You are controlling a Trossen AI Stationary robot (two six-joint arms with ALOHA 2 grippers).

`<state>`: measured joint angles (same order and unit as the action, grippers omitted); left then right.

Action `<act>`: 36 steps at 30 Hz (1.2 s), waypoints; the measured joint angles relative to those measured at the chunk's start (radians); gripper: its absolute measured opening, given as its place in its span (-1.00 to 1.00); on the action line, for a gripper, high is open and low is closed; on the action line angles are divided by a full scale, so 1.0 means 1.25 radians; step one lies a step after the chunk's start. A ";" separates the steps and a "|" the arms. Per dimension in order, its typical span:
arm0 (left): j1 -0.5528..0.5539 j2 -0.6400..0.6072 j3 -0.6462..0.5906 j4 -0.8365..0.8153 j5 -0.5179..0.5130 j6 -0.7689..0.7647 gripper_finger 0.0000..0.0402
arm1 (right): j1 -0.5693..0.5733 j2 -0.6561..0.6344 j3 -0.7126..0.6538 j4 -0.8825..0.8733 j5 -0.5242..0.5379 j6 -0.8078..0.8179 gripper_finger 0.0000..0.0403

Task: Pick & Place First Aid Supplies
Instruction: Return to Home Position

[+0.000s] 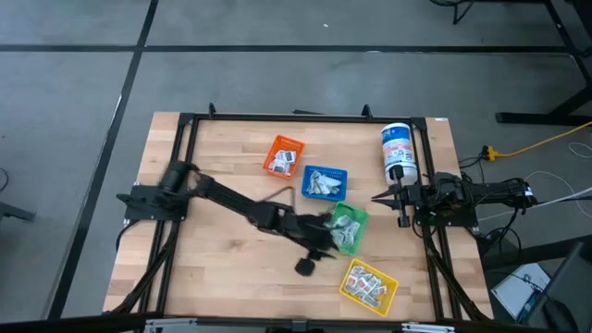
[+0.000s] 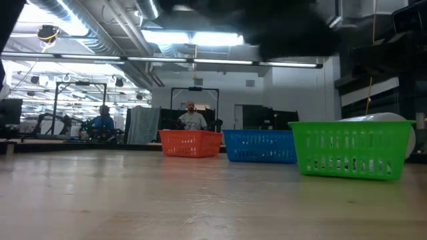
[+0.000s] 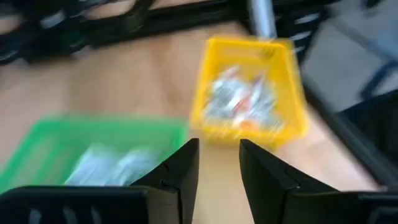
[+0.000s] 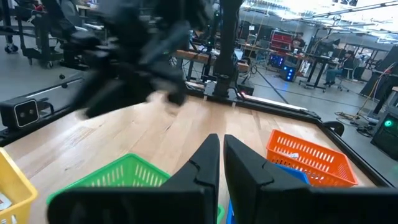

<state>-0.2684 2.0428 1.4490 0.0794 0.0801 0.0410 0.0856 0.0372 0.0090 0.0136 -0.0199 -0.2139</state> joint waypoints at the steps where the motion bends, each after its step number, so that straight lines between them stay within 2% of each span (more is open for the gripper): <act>1: 0.000 -0.036 -0.049 0.013 -0.038 -0.009 -0.46 | 0.000 0.000 0.000 0.000 0.000 0.000 -0.87; 4: 0.000 -0.138 -0.200 0.097 -0.123 -0.042 -0.46 | 0.000 0.000 0.000 0.000 0.000 0.000 -0.87; 6: -0.007 -0.206 -0.304 0.153 -0.147 -0.059 -0.47 | 0.000 0.000 0.000 0.000 0.000 0.000 -0.87; 14: -0.035 -0.495 -0.702 0.378 -0.155 -0.111 -0.46 | 0.000 0.000 0.000 0.001 0.000 0.000 -0.87; 21: -0.037 -0.704 -0.970 0.549 -0.165 -0.169 -0.46 | 0.000 0.000 0.000 0.001 0.000 0.000 -0.87; 25: -0.041 -0.785 -1.073 0.616 -0.213 -0.185 -0.47 | 0.000 0.000 0.000 0.001 0.000 0.000 -0.87; 30: -0.041 -0.868 -1.147 0.637 -0.236 -0.190 -0.45 | 0.000 0.000 0.000 0.000 0.000 0.000 -0.87; 36: -0.028 -0.959 -1.153 0.585 -0.222 -0.138 -0.47 | 0.000 0.000 0.000 0.001 0.000 0.000 -0.87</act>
<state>-0.3032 0.8439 0.0082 0.8104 -0.1979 -0.1310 0.0854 0.0372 0.0087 0.0147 -0.0196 -0.2142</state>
